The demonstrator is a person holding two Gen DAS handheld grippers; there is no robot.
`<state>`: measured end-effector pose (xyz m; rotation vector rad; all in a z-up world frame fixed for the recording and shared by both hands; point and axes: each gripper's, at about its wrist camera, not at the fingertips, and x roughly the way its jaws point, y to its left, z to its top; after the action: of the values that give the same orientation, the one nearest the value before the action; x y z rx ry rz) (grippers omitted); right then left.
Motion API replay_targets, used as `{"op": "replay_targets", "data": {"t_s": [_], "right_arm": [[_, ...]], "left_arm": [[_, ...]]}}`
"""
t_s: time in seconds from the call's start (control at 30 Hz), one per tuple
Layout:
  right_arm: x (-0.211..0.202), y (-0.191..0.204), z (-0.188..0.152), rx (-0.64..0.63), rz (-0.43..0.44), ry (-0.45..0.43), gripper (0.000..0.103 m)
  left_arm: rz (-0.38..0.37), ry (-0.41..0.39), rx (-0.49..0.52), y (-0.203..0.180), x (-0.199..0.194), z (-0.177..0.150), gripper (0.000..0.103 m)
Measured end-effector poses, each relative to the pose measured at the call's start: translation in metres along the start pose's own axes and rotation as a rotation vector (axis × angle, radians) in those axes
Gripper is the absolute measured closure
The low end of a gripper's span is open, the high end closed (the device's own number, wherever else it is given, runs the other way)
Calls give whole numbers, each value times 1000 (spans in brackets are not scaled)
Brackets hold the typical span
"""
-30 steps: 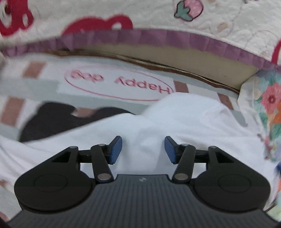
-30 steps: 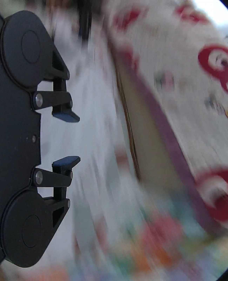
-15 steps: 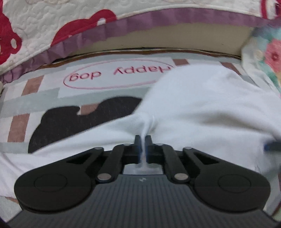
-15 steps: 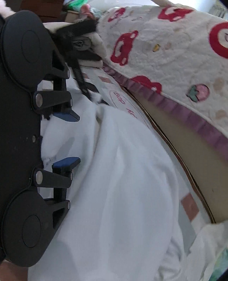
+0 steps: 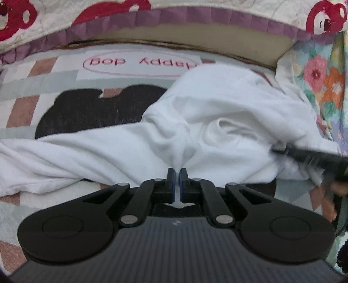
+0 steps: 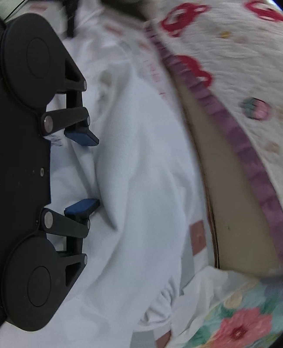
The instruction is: Fold clothes
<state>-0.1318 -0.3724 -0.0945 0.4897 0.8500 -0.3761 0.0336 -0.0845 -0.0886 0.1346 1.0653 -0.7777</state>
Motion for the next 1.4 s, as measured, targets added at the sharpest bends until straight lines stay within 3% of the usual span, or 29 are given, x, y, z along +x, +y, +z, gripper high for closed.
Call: {"op": "replay_targets", "data": {"t_s": [0.17,0.33,0.4,0.47,0.57,0.67,0.73,0.87,0.93,1.03,1.13,1.2,1.23,1.3,1.4], "right_arm": [[-7,21,-21,-212,24,129,40],[-22,2,-23,-163,129,136,40],[-27,-3,-21,-148,173,148,40],[-30,0,-23,-131,201,158,40],[-33,10,-29,-105,232,170,40],[-38,17,-35,-55,276,173,41],[-47,16,-35,-15,289,135,42],[-65,2,-28,8,237,4,41],[-65,-10,-24,44,200,-38,41],[-56,-23,-20,113,198,-40,41],[-49,-27,-17,143,184,-39,41],[-46,-27,-15,162,170,-42,41],[-45,-26,-14,170,163,-46,41],[-47,-25,-13,172,156,-65,41],[-55,-21,-11,140,136,-89,41]], "left_arm": [[74,-54,39,-13,-20,1,97],[64,-172,26,-28,-66,3,97],[36,-212,52,-35,-73,7,89],[13,-201,52,-41,-65,12,80],[-3,-124,32,-52,-29,24,80],[4,-51,26,-59,12,39,73],[45,-32,50,-64,35,47,71],[26,-51,2,-58,60,49,57],[15,-25,-35,-54,70,49,57],[12,13,13,-58,80,44,60],[44,-20,75,-63,80,36,72],[61,-36,97,-64,78,33,95],[56,-41,87,-62,74,34,96],[23,-63,43,-57,61,36,98],[-8,-197,32,-61,18,31,99]]}}
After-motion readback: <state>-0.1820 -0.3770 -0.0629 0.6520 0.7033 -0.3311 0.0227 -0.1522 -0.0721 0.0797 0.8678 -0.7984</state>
